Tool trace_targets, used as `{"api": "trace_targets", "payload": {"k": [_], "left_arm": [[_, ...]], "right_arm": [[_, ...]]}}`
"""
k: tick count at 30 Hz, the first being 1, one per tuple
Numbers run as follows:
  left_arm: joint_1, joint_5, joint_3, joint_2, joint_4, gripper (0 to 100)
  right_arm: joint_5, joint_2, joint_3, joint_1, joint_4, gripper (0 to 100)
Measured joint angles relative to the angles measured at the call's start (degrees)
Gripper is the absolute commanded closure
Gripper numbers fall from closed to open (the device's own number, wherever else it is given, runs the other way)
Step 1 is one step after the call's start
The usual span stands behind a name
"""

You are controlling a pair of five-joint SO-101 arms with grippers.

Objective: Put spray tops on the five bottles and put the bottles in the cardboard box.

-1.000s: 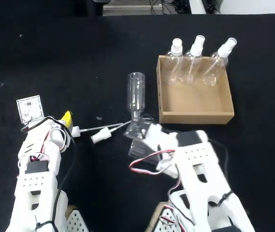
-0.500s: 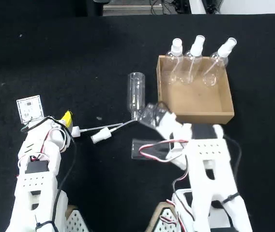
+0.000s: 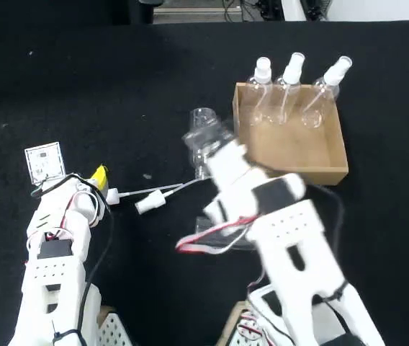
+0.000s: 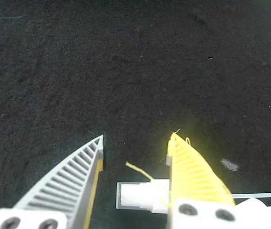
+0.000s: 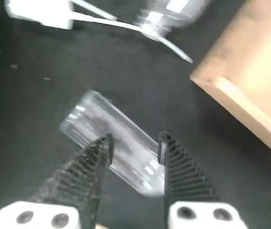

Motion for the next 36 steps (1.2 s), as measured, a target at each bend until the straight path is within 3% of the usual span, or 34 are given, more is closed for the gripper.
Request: {"api": "trace_targets", "payload": {"k": [6,12,15,21,27,30,36], "left_arm": [[0.0,0.0,0.0,0.0,0.0,79],[0.0,0.0,0.0,0.0,0.0,79],[0.0,0.0,0.0,0.0,0.0,79],[0.0,0.0,0.0,0.0,0.0,79],[0.0,0.0,0.0,0.0,0.0,79],[0.0,0.0,0.0,0.0,0.0,79],[0.2,0.0,0.0,0.0,0.0,79]], "right_arm": [[-0.5,0.0,11.1,-2.9,-14.3,77.6],[-0.8,-0.8,14.4,-3.2,-16.5,77.3],[-0.3,-1.1,14.7,-3.2,-15.3,77.3],[7.8,-3.0,14.9,-3.2,-6.6,77.3],[9.6,-14.7,14.6,-3.2,-1.4,77.2],[9.6,-22.2,14.6,1.7,-1.4,76.7],[6.9,-27.6,14.6,11.5,1.9,57.9]]}}
